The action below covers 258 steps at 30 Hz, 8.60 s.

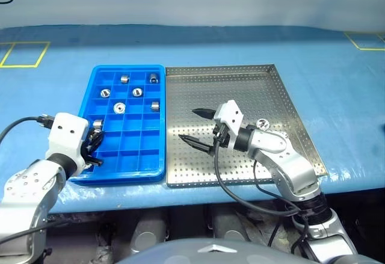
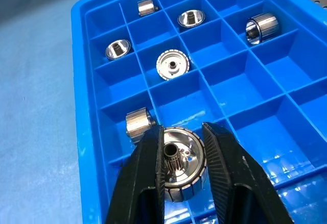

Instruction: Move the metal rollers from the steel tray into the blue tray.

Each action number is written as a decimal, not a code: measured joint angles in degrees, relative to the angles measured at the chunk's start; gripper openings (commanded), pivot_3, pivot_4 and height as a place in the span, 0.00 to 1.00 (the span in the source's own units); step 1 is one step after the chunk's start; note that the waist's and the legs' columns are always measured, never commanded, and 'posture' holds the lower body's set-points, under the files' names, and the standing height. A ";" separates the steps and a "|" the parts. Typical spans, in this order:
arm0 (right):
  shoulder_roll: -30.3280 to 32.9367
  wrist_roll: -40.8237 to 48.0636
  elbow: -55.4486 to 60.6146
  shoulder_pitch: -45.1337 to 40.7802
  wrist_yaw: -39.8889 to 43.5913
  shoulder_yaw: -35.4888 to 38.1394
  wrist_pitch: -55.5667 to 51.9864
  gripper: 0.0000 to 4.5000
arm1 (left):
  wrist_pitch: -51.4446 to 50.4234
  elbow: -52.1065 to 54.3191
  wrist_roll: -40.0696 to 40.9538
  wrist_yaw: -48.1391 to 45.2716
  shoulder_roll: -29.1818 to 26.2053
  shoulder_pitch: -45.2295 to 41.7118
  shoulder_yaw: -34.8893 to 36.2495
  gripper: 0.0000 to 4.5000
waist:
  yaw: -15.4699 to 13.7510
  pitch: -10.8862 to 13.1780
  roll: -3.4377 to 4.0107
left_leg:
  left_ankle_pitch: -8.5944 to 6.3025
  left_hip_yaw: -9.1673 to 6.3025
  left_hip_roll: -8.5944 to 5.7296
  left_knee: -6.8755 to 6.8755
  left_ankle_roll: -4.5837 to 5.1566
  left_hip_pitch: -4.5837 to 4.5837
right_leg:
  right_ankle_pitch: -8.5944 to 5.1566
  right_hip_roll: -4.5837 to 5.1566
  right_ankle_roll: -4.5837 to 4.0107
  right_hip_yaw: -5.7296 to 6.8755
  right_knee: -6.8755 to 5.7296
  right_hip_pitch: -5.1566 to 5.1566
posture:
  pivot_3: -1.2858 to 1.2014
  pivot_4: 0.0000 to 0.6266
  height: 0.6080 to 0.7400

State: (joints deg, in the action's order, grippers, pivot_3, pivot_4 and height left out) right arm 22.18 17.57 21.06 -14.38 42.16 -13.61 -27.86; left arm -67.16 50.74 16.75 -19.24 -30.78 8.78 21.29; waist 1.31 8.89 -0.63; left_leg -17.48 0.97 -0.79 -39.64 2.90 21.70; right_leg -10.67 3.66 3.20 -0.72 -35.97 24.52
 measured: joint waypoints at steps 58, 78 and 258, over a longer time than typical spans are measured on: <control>0.82 -7.88 -12.46 1.57 -23.93 16.37 -14.71 1.00 | 32.54 -17.30 0.90 -9.61 10.30 -15.74 -38.64 0.61 | 3.53 -0.05 0.01 | -0.19 0.31 0.05 -0.04 0.47 0.00 | 0.15 -0.24 0.28 -0.20 0.03 -0.01 | 0.44 0.24 1.00; -0.44 -7.90 -15.47 1.76 -24.66 16.84 -13.86 0.39 | 33.64 -17.31 -0.33 -9.59 10.07 -15.61 -38.51 0.61 | 3.57 -0.05 0.03 | -0.19 0.32 0.05 -0.04 0.47 0.00 | 0.19 -0.25 0.35 -0.21 0.04 -0.01 | 0.44 0.24 1.00; -16.19 -4.81 -12.14 -17.99 -16.38 5.53 -7.65 1.00 | 38.94 -31.89 10.54 -10.17 19.81 -18.53 -29.62 0.28 | 4.12 0.08 0.25 | 0.19 -0.89 0.18 0.50 -0.33 0.11 | -0.11 -0.35 -0.23 0.85 -0.13 0.00 | 0.45 0.24 1.00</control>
State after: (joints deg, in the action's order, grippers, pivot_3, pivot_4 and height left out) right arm 5.99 12.76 8.92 -32.37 25.78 -8.08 -35.51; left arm -28.22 18.85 27.29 -29.42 -10.97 -9.75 -8.33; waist 5.43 8.97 -0.38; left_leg -17.29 0.08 -0.62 -39.15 2.57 21.81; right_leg -10.79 3.31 2.97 0.14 -36.10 24.52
